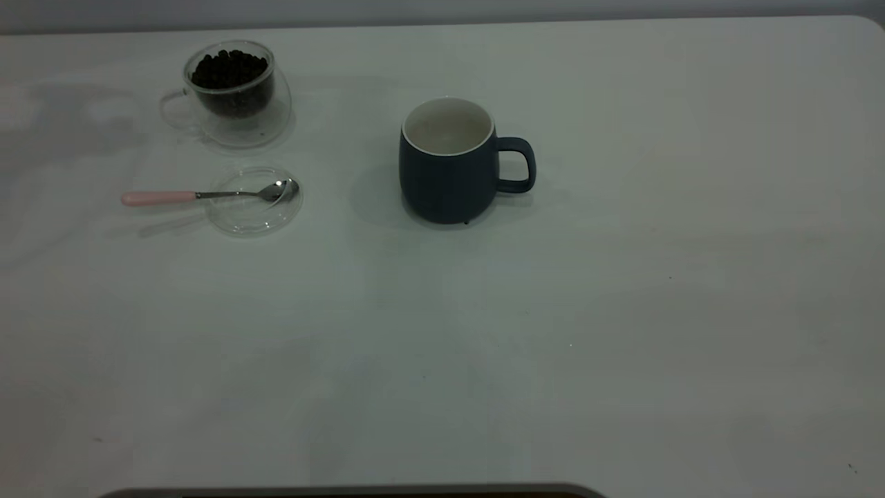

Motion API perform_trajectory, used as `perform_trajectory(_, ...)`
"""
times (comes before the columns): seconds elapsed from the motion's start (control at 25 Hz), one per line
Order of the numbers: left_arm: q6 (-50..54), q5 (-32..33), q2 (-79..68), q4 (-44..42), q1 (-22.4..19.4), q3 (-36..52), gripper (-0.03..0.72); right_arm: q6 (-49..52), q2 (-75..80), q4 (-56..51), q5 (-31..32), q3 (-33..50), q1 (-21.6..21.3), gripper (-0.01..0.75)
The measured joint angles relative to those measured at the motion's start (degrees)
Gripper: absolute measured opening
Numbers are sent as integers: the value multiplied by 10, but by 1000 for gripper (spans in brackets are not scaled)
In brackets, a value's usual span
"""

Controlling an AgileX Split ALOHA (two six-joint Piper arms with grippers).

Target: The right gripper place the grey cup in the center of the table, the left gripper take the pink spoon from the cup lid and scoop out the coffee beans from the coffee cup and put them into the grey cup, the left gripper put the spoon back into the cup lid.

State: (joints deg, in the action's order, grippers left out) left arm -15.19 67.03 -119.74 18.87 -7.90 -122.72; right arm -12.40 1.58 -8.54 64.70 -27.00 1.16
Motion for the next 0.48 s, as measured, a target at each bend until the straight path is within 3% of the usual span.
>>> perform_trajectory(0.28,24,0,173,-59,97,83,586,0,0,0,0,0,0,588)
perform_trajectory(0.48,65,0,308,-115,116,237,586,0,0,0,0,0,0,588)
